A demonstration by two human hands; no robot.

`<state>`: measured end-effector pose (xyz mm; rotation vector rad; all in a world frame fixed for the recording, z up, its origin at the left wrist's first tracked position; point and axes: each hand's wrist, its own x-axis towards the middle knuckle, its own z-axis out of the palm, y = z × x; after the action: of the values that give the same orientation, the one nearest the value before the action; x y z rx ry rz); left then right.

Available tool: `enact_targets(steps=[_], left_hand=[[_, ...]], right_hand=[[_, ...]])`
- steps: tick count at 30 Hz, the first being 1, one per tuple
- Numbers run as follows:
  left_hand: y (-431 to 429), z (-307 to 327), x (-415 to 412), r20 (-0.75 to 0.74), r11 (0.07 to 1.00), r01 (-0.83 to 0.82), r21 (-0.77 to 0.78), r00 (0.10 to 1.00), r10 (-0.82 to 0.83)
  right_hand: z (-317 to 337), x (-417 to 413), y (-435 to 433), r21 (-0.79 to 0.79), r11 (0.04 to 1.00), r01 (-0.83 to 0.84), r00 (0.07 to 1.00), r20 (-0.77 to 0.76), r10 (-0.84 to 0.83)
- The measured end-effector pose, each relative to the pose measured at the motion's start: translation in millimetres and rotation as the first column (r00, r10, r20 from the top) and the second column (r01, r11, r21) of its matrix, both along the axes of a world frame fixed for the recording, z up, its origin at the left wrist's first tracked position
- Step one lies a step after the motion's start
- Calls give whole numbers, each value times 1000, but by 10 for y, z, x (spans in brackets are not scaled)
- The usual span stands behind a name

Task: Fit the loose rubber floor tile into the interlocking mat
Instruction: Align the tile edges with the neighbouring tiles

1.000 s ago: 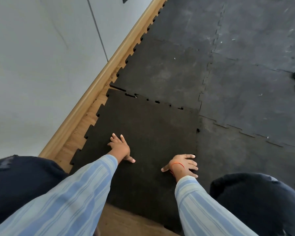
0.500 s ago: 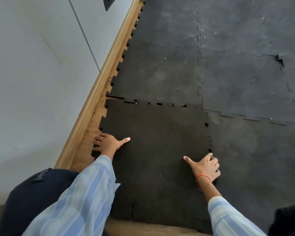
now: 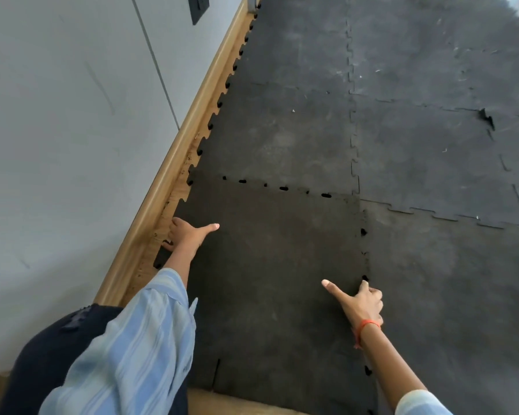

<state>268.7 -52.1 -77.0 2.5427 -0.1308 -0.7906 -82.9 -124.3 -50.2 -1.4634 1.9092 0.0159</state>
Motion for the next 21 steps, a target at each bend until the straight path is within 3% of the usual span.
enact_targets(steps=[5,21], left_hand=[[-29,52,-71,45,977,115,179,991,-124],[70,-51,63,58,968,173,181,981,-186]], right_hand=[[14,-55,21,23,999,-31,998,51,30],[38,-46,-70,-1,998,-62,976,207,61]])
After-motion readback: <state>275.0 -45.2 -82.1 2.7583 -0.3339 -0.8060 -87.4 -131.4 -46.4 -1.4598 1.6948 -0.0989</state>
